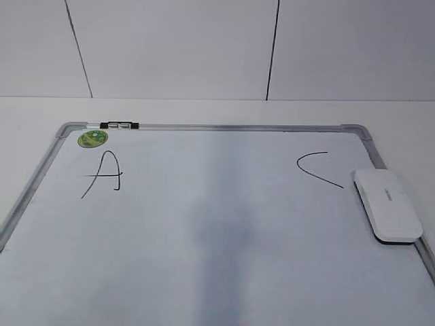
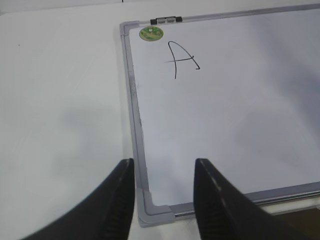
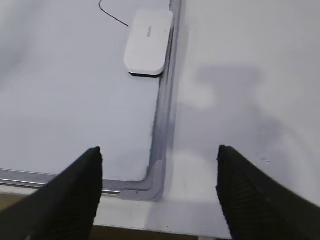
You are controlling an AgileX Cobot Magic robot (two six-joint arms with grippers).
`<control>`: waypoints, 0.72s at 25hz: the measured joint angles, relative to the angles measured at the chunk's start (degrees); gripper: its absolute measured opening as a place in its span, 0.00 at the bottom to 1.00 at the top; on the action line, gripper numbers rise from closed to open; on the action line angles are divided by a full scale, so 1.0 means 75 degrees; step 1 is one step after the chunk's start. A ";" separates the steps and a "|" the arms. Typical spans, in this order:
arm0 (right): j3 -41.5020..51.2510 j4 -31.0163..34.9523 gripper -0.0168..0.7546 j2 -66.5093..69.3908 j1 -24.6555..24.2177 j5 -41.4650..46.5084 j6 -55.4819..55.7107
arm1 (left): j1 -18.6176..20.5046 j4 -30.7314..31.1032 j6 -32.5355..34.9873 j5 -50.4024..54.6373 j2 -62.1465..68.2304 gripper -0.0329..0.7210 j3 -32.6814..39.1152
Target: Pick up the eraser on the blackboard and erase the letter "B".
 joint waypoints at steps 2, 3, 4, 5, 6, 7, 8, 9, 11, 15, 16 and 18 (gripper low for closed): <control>0.0256 -0.0231 0.75 -0.0240 0.0000 0.0013 -0.0030 | 0.0000 -0.0038 0.0000 0.0005 -0.0019 0.44 0.0099; 0.0323 -0.0307 0.75 -0.0374 0.0000 0.0013 -0.0044 | -0.0013 -0.0038 0.0019 0.0023 -0.0023 0.44 0.0138; 0.0338 -0.0307 0.75 -0.0525 0.0000 0.0013 -0.0042 | -0.0013 -0.0038 0.0064 0.0009 -0.0023 0.44 0.0203; 0.0338 -0.0307 0.75 -0.0653 0.0000 0.0013 -0.0042 | -0.0013 -0.0038 0.0125 0.0009 -0.0023 0.44 0.0252; 0.0338 -0.0307 0.75 -0.0760 0.0000 -0.0004 -0.0042 | -0.0013 -0.0038 0.0243 0.0009 -0.0023 0.43 0.0345; 0.0338 -0.0307 0.75 -0.0798 0.0000 -0.0021 -0.0047 | -0.0013 -0.0038 0.0343 0.0009 -0.0023 0.43 0.0451; 0.0349 -0.0307 0.75 -0.0813 0.0000 -0.0055 -0.0059 | -0.0013 -0.0038 0.0460 0.0009 -0.0023 0.42 0.0563; 0.0349 -0.0307 0.75 -0.0813 0.0000 -0.0104 -0.0059 | -0.0013 -0.0038 0.0528 0.0009 -0.0023 0.41 0.0666; 0.0408 -0.0307 0.75 -0.0813 0.0000 -0.0298 -0.0059 | -0.0015 -0.0050 0.0617 -0.0108 -0.0023 0.40 0.0900; 0.0599 -0.0307 0.75 -0.0813 0.0000 -0.0724 -0.0046 | -0.0043 -0.0054 0.0663 -0.0741 -0.0023 0.38 0.1100; 0.0633 -0.0307 0.75 -0.0813 0.0000 -0.0737 -0.0031 | -0.0060 -0.0067 0.0663 -0.0952 -0.0023 0.38 0.1169; 0.0647 -0.0307 0.75 -0.0813 0.0000 -0.0777 -0.0021 | -0.0060 -0.0067 0.0663 -0.1109 -0.0023 0.38 0.1267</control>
